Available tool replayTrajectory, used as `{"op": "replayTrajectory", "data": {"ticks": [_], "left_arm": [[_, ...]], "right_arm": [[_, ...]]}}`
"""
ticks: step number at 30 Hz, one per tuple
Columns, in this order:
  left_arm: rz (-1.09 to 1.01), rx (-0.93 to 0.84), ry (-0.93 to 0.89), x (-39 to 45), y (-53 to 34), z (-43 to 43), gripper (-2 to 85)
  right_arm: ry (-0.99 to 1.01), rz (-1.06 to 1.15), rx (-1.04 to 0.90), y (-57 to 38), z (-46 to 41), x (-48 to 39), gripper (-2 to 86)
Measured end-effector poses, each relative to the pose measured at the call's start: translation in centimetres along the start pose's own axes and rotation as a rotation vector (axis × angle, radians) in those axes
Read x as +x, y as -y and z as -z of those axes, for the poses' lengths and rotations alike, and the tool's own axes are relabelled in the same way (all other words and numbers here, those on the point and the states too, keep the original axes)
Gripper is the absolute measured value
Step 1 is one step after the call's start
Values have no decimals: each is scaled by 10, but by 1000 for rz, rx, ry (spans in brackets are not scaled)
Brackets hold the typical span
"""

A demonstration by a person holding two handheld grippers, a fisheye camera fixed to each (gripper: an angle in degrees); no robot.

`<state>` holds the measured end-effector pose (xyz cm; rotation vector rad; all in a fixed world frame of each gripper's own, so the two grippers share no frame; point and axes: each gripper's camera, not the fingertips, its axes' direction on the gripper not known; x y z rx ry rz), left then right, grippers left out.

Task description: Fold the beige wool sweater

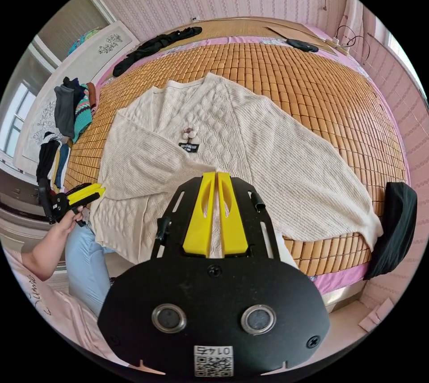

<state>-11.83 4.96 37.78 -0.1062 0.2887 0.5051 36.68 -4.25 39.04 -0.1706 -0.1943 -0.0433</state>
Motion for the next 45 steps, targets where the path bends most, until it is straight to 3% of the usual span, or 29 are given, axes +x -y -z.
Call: {"op": "replayTrajectory", "data": {"ticks": [7, 12, 19, 27, 32, 36, 39, 45], "left_arm": [[15, -5, 10, 18, 18, -11, 22], [0, -30, -25, 24, 44, -4, 42], [-155, 72, -79, 65, 111, 24, 49], [-436, 61, -283, 209, 258, -23, 61], [-527, -13, -419, 287, 323, -47, 63], [-606, -22, -412, 341, 358, -68, 64], [-631, -56, -413, 374, 382, -92, 68], [-718, -148, -377, 458, 437, -132, 73]], "right_arm": [[71, -94, -143, -17, -52, 64, 2], [150, -186, 0, -56, -32, 92, 10], [-2, -504, 257, -179, 25, 192, 56], [-117, -895, 544, -287, 34, 279, 98], [-45, -921, 584, -300, 29, 308, 110], [125, -944, 661, -312, 24, 332, 104], [100, -964, 663, -319, 17, 338, 64], [261, -985, 734, -347, 9, 359, 14]]}}
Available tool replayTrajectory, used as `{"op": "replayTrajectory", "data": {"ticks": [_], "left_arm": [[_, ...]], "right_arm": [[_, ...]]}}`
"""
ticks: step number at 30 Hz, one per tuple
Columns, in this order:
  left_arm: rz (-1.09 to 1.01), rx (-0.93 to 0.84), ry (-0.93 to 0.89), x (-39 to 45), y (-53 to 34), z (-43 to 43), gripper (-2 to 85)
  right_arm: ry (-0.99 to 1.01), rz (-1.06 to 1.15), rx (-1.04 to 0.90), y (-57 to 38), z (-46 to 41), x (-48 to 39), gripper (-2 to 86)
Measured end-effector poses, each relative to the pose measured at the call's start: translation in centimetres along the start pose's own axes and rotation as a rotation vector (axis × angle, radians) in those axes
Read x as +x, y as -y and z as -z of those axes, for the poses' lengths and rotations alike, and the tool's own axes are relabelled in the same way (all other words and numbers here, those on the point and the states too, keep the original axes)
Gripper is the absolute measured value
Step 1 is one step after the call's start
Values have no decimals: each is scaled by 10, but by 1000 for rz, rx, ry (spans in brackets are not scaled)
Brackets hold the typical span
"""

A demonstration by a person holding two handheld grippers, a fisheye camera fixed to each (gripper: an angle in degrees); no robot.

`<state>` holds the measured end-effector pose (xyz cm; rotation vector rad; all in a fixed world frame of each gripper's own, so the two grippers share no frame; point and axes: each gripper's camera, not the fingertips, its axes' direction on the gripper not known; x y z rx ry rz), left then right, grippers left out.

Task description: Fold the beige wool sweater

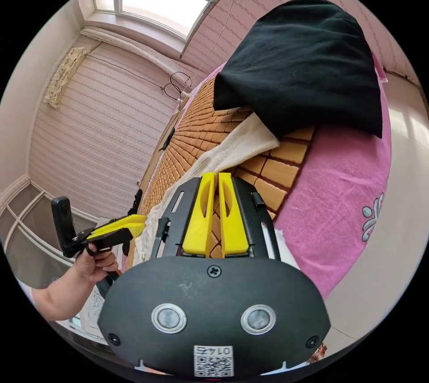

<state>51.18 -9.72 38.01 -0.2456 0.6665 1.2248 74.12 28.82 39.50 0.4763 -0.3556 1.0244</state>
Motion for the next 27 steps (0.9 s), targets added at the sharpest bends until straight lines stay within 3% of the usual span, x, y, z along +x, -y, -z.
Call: {"op": "replayTrajectory", "data": {"ticks": [5, 9, 17, 20, 23, 27], "left_arm": [[-40, -16, 94, 10, 65, -26, 70], [-95, -179, 232, 19, 89, -76, 76], [-50, -93, 176, 7, 66, -68, -3], [-25, 36, 172, 1, 40, -25, -8], [9, 171, 176, -21, -11, 45, -8], [200, 320, 181, -70, -130, 145, -3]], "right_arm": [[30, -12, 10, -1, 1, 7, 9], [21, 8, -8, 0, -3, 3, 7], [60, 47, -17, -5, -7, -11, 7], [144, 152, -1, -7, -5, -34, 8], [375, 296, -62, -3, -3, -78, 9], [553, 644, -240, -38, -23, -214, 12]]}}
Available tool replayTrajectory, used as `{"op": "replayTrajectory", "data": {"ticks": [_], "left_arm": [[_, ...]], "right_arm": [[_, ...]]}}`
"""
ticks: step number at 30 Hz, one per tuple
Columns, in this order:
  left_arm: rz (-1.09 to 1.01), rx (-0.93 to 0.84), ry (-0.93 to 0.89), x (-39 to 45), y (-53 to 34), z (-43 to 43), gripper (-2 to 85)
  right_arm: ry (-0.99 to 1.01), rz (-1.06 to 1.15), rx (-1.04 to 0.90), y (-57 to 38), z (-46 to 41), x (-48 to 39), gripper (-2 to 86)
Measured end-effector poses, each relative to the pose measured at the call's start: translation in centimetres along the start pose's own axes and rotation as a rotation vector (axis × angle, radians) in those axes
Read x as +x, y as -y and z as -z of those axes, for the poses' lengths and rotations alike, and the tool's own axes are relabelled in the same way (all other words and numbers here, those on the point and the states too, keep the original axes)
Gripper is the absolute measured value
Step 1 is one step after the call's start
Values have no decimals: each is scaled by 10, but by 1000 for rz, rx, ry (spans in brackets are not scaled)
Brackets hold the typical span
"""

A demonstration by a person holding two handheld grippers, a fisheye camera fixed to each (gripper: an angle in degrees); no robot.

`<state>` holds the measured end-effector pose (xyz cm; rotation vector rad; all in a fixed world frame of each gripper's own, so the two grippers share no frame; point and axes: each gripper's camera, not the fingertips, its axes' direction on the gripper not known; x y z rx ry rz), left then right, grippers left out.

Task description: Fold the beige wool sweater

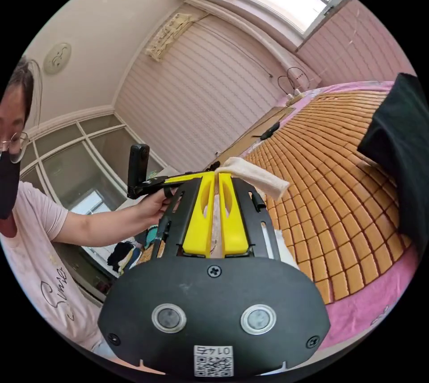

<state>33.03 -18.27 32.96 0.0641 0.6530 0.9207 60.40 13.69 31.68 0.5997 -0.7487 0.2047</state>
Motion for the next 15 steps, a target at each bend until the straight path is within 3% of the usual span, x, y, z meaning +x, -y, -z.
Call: {"op": "replayTrajectory", "data": {"ticks": [2, 5, 9, 15], "left_arm": [[111, 45, 107, -32, -51, 48, 6], [309, -32, 331, -81, -152, 106, 31], [628, -122, 400, -123, -291, 162, 48], [774, -129, 308, -136, -376, 168, 50]], "right_arm": [[84, 122, -133, 8, -61, -54, 15], [128, 275, -387, -21, -175, -135, 27], [0, 396, -799, -108, -292, -189, 80], [36, 388, -863, -132, -295, -213, 93]]}}
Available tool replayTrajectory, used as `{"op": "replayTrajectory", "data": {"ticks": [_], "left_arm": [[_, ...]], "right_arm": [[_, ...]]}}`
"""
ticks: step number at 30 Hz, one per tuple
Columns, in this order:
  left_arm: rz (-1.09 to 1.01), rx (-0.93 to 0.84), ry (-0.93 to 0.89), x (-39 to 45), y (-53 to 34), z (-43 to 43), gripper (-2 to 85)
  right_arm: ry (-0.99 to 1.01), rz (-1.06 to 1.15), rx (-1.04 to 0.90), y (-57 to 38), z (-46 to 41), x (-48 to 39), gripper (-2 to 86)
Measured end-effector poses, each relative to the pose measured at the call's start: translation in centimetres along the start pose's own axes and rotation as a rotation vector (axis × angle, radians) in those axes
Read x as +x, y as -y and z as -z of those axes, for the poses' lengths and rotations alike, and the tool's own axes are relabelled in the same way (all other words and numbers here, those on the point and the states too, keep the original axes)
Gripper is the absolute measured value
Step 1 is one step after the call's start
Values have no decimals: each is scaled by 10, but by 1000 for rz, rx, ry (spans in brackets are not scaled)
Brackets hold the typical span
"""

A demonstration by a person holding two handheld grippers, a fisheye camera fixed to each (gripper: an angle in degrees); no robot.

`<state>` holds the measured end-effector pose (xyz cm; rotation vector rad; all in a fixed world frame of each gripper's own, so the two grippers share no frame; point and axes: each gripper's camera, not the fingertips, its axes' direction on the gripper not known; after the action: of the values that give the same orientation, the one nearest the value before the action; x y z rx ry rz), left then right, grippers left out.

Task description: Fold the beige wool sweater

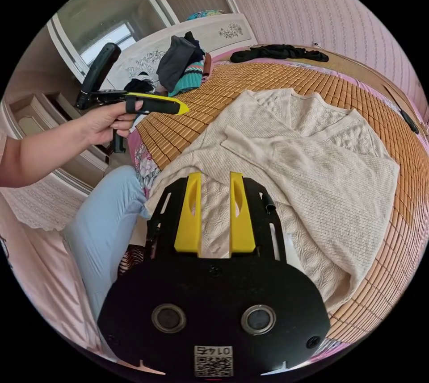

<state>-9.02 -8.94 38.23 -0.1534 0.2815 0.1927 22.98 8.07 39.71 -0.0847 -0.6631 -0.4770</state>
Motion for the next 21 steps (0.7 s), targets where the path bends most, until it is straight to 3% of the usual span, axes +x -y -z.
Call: {"op": "replayTrajectory", "data": {"ticks": [7, 10, 14, 21], "left_arm": [[-82, -21, -80, 3, 30, -47, 76], [-100, -141, -31, 1, 42, -86, 92], [-179, -151, -77, -4, 43, -86, 45], [-225, 148, -186, -28, 31, -5, 38]], "right_arm": [[-101, -199, -6, 18, 23, 56, 79], [-162, -238, -31, 39, 23, 79, 77], [-187, -207, -108, 68, 0, 88, 76], [-194, -81, -128, 110, -33, 63, 75]]}}
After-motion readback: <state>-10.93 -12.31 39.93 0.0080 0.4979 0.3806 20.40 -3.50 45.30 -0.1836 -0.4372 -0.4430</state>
